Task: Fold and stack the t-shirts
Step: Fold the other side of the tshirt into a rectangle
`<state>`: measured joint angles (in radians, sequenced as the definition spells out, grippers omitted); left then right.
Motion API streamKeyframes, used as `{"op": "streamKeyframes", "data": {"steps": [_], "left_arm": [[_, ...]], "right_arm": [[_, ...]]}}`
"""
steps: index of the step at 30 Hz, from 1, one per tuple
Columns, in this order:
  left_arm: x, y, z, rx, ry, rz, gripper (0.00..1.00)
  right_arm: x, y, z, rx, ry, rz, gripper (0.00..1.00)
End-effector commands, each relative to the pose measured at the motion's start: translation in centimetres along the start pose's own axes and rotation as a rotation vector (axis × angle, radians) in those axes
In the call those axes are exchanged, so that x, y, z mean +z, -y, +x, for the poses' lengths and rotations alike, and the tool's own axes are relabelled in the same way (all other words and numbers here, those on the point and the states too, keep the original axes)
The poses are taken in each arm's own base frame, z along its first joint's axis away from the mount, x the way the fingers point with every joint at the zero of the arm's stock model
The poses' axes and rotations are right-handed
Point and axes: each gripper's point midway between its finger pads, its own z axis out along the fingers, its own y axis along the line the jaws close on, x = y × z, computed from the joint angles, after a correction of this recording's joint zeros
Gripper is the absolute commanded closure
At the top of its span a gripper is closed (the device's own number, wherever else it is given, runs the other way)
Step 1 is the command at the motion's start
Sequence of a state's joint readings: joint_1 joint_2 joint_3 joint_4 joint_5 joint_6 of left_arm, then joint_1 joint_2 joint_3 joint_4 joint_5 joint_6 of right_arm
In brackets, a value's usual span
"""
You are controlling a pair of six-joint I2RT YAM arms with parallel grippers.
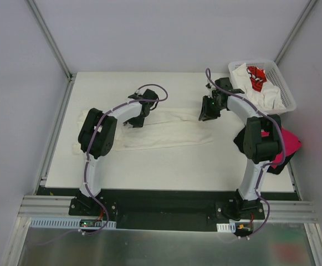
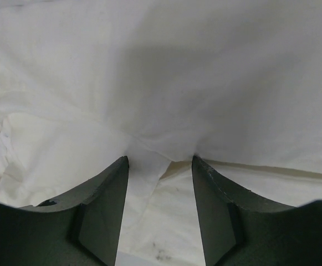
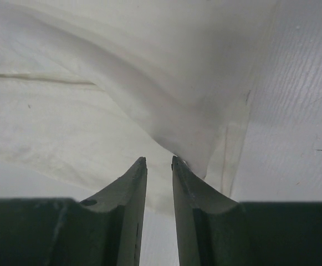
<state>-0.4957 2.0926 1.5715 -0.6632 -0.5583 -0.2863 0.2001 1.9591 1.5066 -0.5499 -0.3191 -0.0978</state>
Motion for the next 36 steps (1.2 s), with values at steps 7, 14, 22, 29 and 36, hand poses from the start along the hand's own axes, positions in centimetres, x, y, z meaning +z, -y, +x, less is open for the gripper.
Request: {"op": "streamKeyframes", "data": {"steps": [7,14,22,29,36], "left_arm": [[0.9,-2.5,0.1,0.002,-0.012,-0.097,0.53],[0.7,-2.4,0.1,-0.007,-0.009,-0.089,0.54],[0.8,-1.8,0.2,-0.005,-0.017,-0.065,0.74],[0.7,-1.8,0.4,0.001,-0.017,-0.074,0.93],[0.5,-1.6,0.4,0.002,-0.013,-0.071,0.95]], "right_arm": [[-1.3,-0.2,-0.9,-0.027,0.044,-0.010,0.77],[-1.4,0.0,-0.8,-0.029,0.045,-0.002,0.81],[-1.3,0.3,-0.6,-0.030,0.042,0.007,0.88],[-0.8,0.9,-0.5,-0.023,0.036,0.036,0.82],[-0.9,1.2,-0.4,-0.012,0.033,0.042,0.75]]}}
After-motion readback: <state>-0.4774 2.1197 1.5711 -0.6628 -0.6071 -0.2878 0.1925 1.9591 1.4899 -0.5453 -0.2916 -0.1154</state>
